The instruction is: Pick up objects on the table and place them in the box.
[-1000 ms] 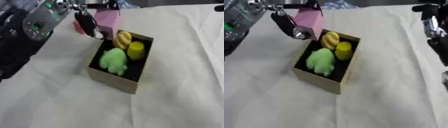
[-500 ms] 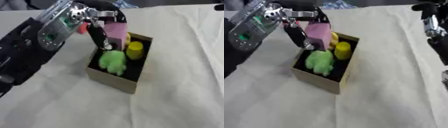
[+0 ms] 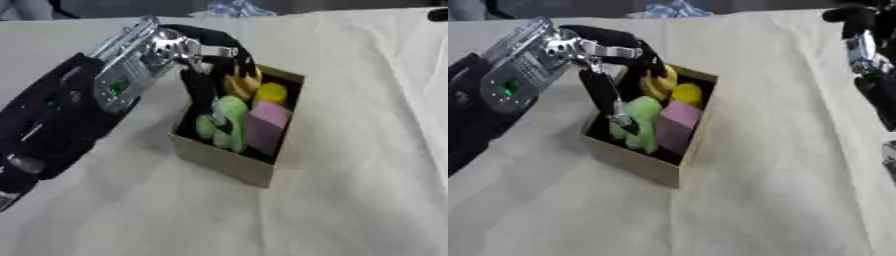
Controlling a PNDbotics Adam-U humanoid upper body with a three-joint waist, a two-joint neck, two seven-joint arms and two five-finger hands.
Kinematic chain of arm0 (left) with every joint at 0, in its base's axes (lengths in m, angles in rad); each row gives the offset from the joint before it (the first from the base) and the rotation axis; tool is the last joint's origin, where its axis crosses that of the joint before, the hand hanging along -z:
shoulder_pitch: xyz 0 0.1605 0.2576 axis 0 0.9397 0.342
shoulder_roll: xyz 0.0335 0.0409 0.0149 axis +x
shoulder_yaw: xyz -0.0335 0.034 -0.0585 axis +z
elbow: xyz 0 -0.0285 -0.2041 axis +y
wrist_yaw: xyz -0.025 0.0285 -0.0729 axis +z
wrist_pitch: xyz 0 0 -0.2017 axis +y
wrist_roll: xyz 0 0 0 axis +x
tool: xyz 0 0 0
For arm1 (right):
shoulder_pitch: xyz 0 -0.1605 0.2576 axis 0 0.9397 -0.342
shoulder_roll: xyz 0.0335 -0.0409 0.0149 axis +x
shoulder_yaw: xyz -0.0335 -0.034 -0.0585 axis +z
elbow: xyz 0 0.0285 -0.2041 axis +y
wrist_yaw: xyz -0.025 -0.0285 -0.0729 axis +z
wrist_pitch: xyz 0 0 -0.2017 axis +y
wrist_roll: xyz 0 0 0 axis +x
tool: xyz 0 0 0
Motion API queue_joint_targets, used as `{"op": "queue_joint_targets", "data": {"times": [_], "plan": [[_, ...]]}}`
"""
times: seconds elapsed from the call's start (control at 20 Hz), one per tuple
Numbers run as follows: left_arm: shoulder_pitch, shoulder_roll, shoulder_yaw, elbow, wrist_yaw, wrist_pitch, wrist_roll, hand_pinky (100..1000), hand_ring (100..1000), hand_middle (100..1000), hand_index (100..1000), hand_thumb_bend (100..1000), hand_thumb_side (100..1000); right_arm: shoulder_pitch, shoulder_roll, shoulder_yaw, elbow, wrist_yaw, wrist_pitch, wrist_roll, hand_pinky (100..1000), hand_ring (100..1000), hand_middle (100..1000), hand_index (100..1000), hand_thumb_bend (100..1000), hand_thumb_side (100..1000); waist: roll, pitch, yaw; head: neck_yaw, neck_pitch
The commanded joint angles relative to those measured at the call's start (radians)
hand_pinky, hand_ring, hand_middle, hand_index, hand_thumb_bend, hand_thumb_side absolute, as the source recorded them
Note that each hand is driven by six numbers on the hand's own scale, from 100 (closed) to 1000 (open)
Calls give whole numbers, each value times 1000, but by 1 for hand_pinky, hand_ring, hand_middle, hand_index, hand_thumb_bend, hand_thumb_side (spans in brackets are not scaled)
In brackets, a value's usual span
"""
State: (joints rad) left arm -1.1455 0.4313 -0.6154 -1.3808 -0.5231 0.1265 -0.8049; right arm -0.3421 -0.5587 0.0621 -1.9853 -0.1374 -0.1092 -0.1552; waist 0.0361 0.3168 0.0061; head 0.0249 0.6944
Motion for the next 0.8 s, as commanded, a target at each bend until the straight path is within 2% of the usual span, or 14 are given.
{"op": "queue_joint_targets", "data": {"times": [0.05,0.15,0.3,0.5,0.65,0.8], "plan": [[-15,22,29,-23,-11,-17,-4,827,817,802,894,732,232,-6,-12,-6,-15,-11,-2,-1,1000,758,764,835,100,523,-3,-27,1,1,2],[-13,29,38,-39,-8,-18,1,825,815,799,892,726,241,-5,-11,-7,-15,-11,-1,-1,1000,758,763,835,100,524,-2,-29,1,0,3],[-9,56,63,-84,-8,-11,28,817,801,775,878,665,236,-3,-11,-8,-15,-11,-1,-3,1000,759,763,834,100,524,0,-31,4,-2,2],[-6,134,137,-125,-38,11,77,822,800,770,868,640,234,0,-16,-12,-15,-9,-3,-7,1000,759,763,834,100,524,4,-33,12,-10,5],[-13,181,204,-50,-95,36,101,826,803,771,867,641,223,2,-19,-14,-15,-6,-4,-10,1000,760,764,834,100,524,6,-33,15,-12,4],[-34,187,259,90,-162,41,126,829,807,778,868,641,219,1,-20,-14,-15,-5,-6,-11,1000,760,764,834,100,523,6,-33,14,-9,-1]]}}
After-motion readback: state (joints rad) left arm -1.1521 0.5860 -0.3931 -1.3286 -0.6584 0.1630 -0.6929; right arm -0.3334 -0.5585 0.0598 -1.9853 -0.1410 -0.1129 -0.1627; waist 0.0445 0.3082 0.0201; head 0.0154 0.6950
